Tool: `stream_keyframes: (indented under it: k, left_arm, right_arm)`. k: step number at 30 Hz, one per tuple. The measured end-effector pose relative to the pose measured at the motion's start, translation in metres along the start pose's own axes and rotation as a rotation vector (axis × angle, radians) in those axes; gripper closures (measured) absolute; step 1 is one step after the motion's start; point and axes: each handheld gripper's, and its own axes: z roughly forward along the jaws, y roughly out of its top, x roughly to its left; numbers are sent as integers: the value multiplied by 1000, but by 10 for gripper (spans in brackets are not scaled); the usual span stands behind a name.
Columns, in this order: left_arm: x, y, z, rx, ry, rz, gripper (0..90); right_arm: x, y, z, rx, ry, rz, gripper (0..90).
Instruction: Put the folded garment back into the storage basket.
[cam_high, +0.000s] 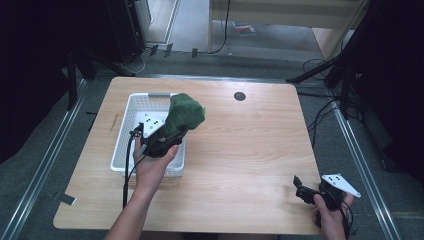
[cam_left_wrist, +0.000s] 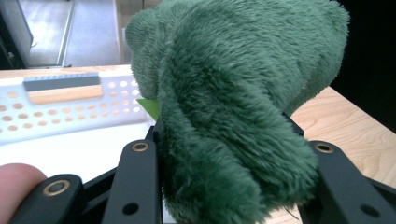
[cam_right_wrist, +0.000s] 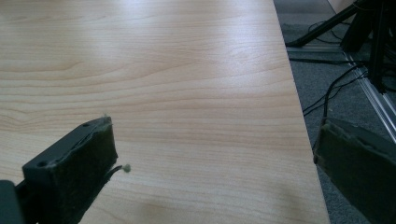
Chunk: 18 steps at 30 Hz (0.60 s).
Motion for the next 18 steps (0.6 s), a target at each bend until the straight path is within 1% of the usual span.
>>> stream_keyframes:
  k: [2, 3, 5, 6, 7, 9, 10, 11, 12, 14, 16, 17, 18]
  left_arm:
    - [6, -1, -1, 0, 8, -10, 575]
    - [11, -2, -2, 4, 18, -11, 575]
    - [14, -3, -2, 3, 22, -18, 575]
    - [20, -4, -4, 7, 34, -18, 574]
    - [20, -4, -4, 7, 34, -18, 575]
    - [28, -4, -5, 8, 49, -26, 574]
    - [31, -4, -5, 7, 52, -29, 573]
    - [31, -4, -5, 7, 52, -29, 573]
    - [37, -5, -5, 6, 63, -32, 573]
    - [42, -5, -4, 7, 75, -32, 573]
    - [48, -5, -3, 5, 91, -46, 571]
    - [48, -5, -3, 5, 91, -46, 572]
    - [56, -6, 0, 11, 109, -54, 572]
  right_arm:
    - [0, 0, 0, -1, 0, -3, 0]
    - [0, 0, 0, 0, 0, -3, 0]
    - [0, 0, 0, 0, 1, -4, 0]
    - [0, 0, 0, 0, 0, -3, 0]
    - [0, 0, 0, 0, 0, -3, 0]
    - [0, 0, 0, -2, 1, -9, 0]
    - [0, 0, 0, -1, 0, -8, 0]
    - [0, 0, 0, -1, 0, -8, 0]
    - [0, 0, 0, 0, 0, -6, 0]
    - [0, 0, 0, 0, 0, -6, 0]
    - [0, 0, 0, 0, 0, -7, 0]
    - [0, 0, 0, 0, 0, -7, 0]
    - [0, 0, 0, -1, 0, -6, 0]
